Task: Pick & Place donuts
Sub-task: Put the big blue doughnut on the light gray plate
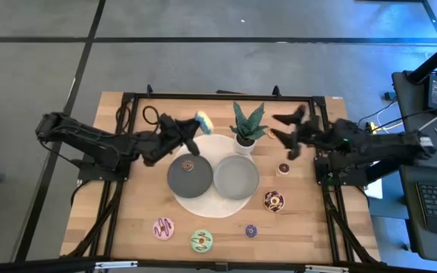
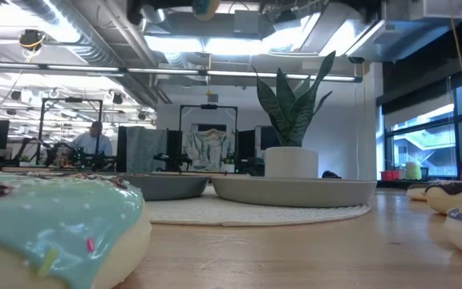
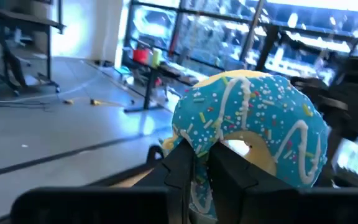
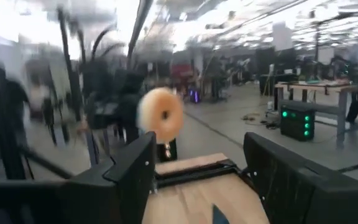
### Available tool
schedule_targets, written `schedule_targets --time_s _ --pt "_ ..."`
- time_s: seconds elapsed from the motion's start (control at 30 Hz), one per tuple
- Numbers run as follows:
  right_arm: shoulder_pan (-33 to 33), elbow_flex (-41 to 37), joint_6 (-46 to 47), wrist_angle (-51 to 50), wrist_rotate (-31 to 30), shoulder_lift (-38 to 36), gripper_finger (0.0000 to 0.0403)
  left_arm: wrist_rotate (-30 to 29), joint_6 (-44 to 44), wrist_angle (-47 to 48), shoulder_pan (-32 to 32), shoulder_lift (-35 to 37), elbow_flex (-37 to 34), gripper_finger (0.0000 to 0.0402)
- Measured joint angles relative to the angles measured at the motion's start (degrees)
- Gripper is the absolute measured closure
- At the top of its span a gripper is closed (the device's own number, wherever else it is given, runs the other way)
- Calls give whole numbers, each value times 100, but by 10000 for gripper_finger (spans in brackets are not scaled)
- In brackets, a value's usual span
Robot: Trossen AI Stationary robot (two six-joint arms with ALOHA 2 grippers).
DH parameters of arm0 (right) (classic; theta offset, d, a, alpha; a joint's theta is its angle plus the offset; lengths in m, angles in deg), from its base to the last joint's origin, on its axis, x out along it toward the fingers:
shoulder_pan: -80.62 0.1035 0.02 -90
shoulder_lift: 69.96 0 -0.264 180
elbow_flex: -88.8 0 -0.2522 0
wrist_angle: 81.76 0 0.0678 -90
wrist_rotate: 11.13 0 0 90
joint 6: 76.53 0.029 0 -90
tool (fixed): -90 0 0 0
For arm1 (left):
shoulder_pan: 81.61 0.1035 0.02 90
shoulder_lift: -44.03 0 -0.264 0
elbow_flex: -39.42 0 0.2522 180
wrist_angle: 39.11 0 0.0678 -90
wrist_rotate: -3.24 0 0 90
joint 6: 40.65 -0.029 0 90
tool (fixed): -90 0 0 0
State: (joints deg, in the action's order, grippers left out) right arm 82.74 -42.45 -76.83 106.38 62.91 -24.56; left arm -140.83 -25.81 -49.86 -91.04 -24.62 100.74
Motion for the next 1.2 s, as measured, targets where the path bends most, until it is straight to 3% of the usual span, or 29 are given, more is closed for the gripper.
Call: schedule_targets --time_s 0.13,0.27,0.5,0.73,0.9,1.2 --pt "197 1088 -802 -221 -168 1325 159 12 129 -594 248 -322 0 363" --pt "237 2009 -896 -581 -368 2426 159 30 61 -1093 374 -567 -2 360" --pt "225 2971 -1064 -738 -424 3693 159 542 -344 -1805 472 -674 -2 364" --pt "222 3365 -1111 -878 -1277 3957 159 453 -665 -1862 472 -514 -2 367" --pt "218 3365 -1008 -849 -1407 3963 164 677 -659 -1899 464 -511 -2 364" --pt "220 3365 -777 -844 -1443 3963 252 770 -662 -1902 468 -509 -2 366"
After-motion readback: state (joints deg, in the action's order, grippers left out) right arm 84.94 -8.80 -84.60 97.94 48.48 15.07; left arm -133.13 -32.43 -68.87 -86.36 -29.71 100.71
